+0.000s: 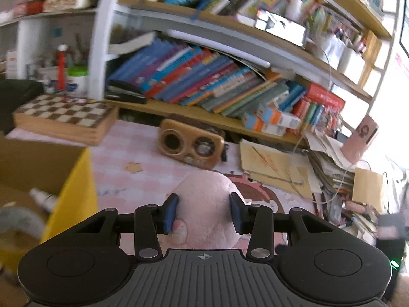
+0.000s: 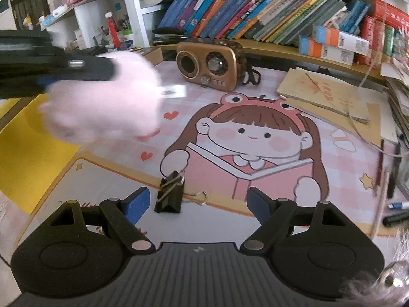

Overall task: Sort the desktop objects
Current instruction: 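Grasp the pink pig plush with the left gripper while the right gripper grasps the black binder clip, then lift the pig plush and binder clip and carry both toward the yellow box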

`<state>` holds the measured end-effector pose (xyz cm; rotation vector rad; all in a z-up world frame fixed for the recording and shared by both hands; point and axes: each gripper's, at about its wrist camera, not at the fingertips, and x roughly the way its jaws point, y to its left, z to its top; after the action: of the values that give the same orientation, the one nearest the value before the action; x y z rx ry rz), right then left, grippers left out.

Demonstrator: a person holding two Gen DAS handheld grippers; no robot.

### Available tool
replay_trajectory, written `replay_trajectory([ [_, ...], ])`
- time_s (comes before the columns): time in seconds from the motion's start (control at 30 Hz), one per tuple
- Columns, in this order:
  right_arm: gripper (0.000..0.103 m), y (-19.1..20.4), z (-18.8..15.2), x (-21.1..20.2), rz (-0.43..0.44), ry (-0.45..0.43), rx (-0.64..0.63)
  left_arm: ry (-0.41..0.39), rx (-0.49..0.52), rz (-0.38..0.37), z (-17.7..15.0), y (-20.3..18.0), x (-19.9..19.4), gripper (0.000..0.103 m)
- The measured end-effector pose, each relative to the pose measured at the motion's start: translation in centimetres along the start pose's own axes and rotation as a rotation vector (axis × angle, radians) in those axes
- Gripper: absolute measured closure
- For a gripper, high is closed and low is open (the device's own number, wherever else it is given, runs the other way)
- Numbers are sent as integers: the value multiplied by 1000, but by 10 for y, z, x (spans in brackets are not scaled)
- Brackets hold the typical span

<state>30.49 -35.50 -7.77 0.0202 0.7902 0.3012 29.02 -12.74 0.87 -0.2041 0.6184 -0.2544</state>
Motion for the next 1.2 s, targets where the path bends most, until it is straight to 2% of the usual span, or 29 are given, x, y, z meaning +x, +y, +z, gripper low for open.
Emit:
replay_trajectory([
  [0.2, 21, 9, 6, 20, 25, 8, -45, 4, -98, 68, -23, 15, -25, 62],
  [0.3, 28, 16, 5, 28, 26, 20, -73, 4, -140, 83, -30, 19, -32, 62],
  [0.43, 57, 21, 0, 32, 26, 31, -83, -5, -156, 89, -32, 20, -40, 62],
  [0.5, 66, 21, -1, 31, 25, 21, -79, -8, -157, 91, -33, 19, -44, 62],
  [0.57, 84, 20, -1, 30, 33, 12, -66, -11, -158, 89, -34, 19, -46, 62],
  [0.63, 89, 19, -1, 27, 42, 3, -56, -11, -159, 86, -36, 17, -47, 62],
  [0.87, 94, 14, 0, 10, 38, -55, -26, -17, -151, 65, -37, 13, -50, 62],
  [1.2, 97, 13, -3, 1, 29, -47, -26, -26, -165, 55, -44, 11, -59, 62],
])
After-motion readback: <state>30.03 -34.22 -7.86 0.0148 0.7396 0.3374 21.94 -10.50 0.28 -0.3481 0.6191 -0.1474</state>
